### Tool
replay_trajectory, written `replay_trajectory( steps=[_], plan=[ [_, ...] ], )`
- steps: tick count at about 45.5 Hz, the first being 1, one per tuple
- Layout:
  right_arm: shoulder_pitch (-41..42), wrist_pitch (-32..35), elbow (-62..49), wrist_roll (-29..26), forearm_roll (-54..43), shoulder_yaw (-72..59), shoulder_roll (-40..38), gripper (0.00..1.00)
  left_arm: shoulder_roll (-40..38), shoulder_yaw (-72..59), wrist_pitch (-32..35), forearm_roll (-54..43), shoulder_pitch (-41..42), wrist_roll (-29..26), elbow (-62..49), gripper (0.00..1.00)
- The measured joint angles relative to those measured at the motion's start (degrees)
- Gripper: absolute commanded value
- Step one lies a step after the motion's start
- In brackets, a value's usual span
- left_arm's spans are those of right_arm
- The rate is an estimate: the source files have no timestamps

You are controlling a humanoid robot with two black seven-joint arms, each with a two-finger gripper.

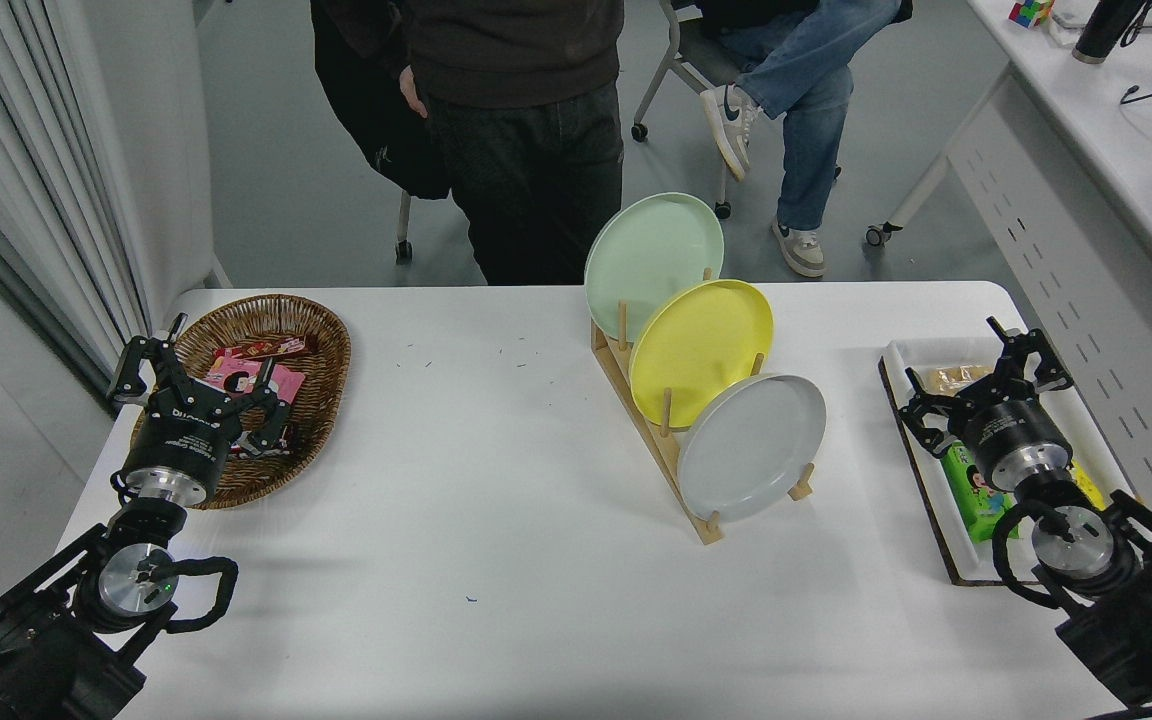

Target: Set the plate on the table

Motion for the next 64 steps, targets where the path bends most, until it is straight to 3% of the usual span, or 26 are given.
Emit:
replay_trajectory(
  steps=[36,51,64],
  plan=[
    [0.70,0.09,0.35,0.29,0.15,-0.62,1.37,1.00,0.00,0.01,0.00,0.03,0.00,0.00,0.00,0.98],
    [0.38,6.21,0.46,0.73,0.64,2.21,3.09,1.00,0.00,0.01,0.00,0.03,0.00,0.00,0.00,0.98],
    [1.38,7.21,-0.43,0.38,0.42,2.91,1.40,1.00,0.00,0.01,0.00,0.03,0.00,0.00,0.00,0.98]
  ],
)
